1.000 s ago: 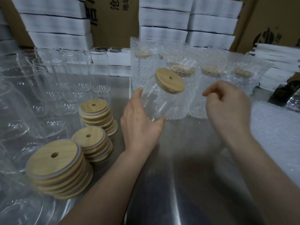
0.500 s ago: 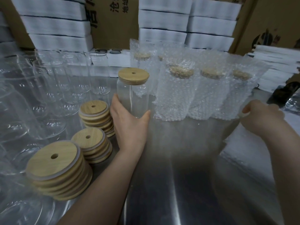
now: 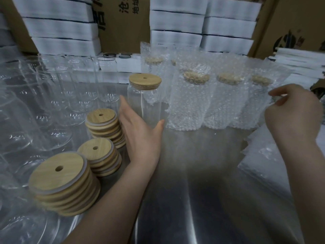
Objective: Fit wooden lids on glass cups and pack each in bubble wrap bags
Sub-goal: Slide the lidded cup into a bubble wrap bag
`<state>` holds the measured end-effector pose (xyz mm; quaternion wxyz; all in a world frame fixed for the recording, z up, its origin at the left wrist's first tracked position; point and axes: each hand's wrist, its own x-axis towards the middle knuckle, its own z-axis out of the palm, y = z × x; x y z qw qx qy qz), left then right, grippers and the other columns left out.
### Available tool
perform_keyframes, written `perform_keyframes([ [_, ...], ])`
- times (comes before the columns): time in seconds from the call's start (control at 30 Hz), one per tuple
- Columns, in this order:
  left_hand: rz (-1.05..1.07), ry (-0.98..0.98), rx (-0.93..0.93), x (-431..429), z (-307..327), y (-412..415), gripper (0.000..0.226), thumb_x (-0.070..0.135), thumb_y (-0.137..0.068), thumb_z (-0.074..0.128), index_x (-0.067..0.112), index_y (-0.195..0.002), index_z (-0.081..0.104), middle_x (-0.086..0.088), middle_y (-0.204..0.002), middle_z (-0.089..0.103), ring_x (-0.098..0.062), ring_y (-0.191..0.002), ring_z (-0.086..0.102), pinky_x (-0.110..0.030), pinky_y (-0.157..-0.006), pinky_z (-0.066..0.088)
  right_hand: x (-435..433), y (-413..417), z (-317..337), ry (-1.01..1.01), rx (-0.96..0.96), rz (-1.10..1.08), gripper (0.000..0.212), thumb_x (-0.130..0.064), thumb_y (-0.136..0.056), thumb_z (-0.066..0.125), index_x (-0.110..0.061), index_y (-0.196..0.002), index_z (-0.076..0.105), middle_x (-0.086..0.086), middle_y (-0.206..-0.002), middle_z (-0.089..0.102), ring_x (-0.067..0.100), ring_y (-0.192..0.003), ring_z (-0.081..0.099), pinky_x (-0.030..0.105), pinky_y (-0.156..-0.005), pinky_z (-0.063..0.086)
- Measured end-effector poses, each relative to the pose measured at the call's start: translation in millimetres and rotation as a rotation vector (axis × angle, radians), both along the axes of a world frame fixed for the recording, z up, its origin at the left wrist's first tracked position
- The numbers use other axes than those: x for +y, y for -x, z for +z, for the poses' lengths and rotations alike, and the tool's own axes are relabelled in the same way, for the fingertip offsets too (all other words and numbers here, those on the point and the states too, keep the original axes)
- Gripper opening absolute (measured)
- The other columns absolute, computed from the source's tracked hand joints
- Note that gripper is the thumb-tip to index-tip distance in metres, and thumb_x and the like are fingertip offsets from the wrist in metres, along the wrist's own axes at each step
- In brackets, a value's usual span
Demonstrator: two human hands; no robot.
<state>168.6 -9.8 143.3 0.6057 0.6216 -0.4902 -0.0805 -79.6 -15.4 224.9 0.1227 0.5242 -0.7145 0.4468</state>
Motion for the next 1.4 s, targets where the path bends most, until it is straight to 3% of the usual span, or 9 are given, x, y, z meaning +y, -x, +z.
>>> perform_keyframes([
  [0.17, 0.099, 0.154, -0.18, 11.3, 11.5, 6.0, 0.095, 0.021, -0.083, 0.074, 0.0, -0.152, 0.013, -0.023, -0.156, 0.011, -0.035, -0.146, 0.015, -0.033, -0.12, 0.012, 4.1, -19.3, -0.7, 0.201, -0.062, 0.123, 0.034, 0.001, -0.087, 0.041, -0.009, -0.106, 0.069, 0.012, -0.102, 0.067, 0.027, -0.093, 0.058, 0.029, -0.078, 0.04],
  [0.3, 0.031, 0.398, -0.354, 23.2, 21.9, 15.1, 0.065, 0.019, -0.088, 0.061, -0.007, -0.142, 0.036, -0.028, -0.147, 0.032, -0.039, -0.138, 0.033, -0.04, -0.117, 0.026, 6.8, -37.9, -2.9, 0.264, -0.222, 0.258, 0.032, 0.001, -0.081, 0.046, -0.017, -0.097, 0.067, -0.002, -0.091, 0.063, 0.01, -0.07, 0.054, 0.018, -0.069, 0.04],
  [0.37, -0.136, 0.421, -0.38, 29.5, 22.5, 23.0, 0.06, 0.029, -0.09, 0.055, -0.004, -0.139, 0.043, -0.019, -0.139, 0.046, -0.029, -0.131, 0.043, -0.04, -0.111, 0.034, 8.9, -45.9, -4.4, 0.26, -0.338, 0.328, 0.032, 0.001, -0.081, 0.047, -0.023, -0.095, 0.065, 0.0, -0.088, 0.063, 0.014, -0.065, 0.058, 0.026, -0.065, 0.049],
  [0.5, -0.661, 0.008, -0.019, 43.2, 21.9, 38.0, 0.073, 0.062, -0.08, 0.053, 0.026, -0.143, 0.04, 0.008, -0.126, 0.056, -0.001, -0.111, 0.052, -0.015, -0.091, 0.04, 11.7, -56.6, -9.1, 0.251, -0.499, 0.463, 0.031, 0.002, -0.082, 0.049, -0.022, -0.096, 0.063, 0.0, -0.08, 0.06, 0.013, -0.052, 0.058, 0.019, -0.046, 0.048],
  [0.6, -0.837, -0.17, 0.305, 37.4, 18.1, 42.9, 0.056, 0.037, -0.081, 0.075, 0.024, -0.129, 0.05, -0.001, -0.107, 0.062, -0.003, -0.086, 0.057, -0.008, -0.075, 0.042, 9.6, -61.3, -14.5, 0.23, -0.582, 0.506, 0.029, 0.003, -0.084, 0.051, -0.02, -0.098, 0.063, -0.002, -0.078, 0.059, 0.007, -0.054, 0.059, 0.019, -0.048, 0.05],
  [0.7, -0.836, -0.168, 0.449, 31.5, 18.6, 40.9, 0.025, -0.001, -0.087, 0.069, 0.016, -0.103, 0.06, -0.008, -0.076, 0.057, -0.016, -0.072, 0.054, -0.014, -0.068, 0.043, 7.2, -64.8, -19.4, 0.188, -0.667, 0.539, 0.028, 0.003, -0.089, 0.052, -0.021, -0.097, 0.063, 0.001, -0.081, 0.058, 0.008, -0.051, 0.062, 0.022, -0.051, 0.054],
  [0.93, -0.737, -0.159, 0.584, 22.4, 16.1, 31.0, 0.014, -0.001, -0.083, 0.072, 0.009, -0.084, 0.063, 0.003, -0.06, 0.06, -0.003, -0.046, 0.051, -0.014, -0.049, 0.04, 7.5, -75.4, -28.2, 0.142, -0.794, 0.67, 0.023, -0.002, -0.092, 0.056, -0.023, -0.099, 0.06, 0.005, -0.094, 0.058, 0.017, -0.083, 0.069, 0.026, -0.066, 0.059],
  [1.17, -0.706, -0.112, 0.655, 18.2, 14.4, 26.5, 0.028, 0.0, -0.081, 0.076, 0.011, -0.072, 0.051, -0.002, -0.056, 0.054, -0.005, -0.044, 0.045, -0.016, -0.046, 0.038, 14.9, -85.7, -30.9, -0.016, -0.461, 0.681, 0.004, -0.029, -0.079, 0.065, -0.032, -0.077, 0.065, -0.004, -0.065, 0.062, 0.01, -0.05, 0.052, 0.031, -0.055, 0.045],
  [1.4, -0.709, -0.088, 0.734, 15.0, 15.2, 25.1, 0.032, 0.003, -0.086, 0.07, 0.011, -0.069, 0.044, -0.013, -0.061, 0.053, -0.014, -0.044, 0.047, -0.021, -0.043, 0.039, 16.4, -95.1, -36.4, -0.388, -0.337, 0.873, 0.053, -0.07, -0.053, 0.07, -0.041, -0.097, 0.065, -0.01, -0.089, 0.069, 0.01, -0.072, 0.067, 0.028, -0.064, 0.052],
])
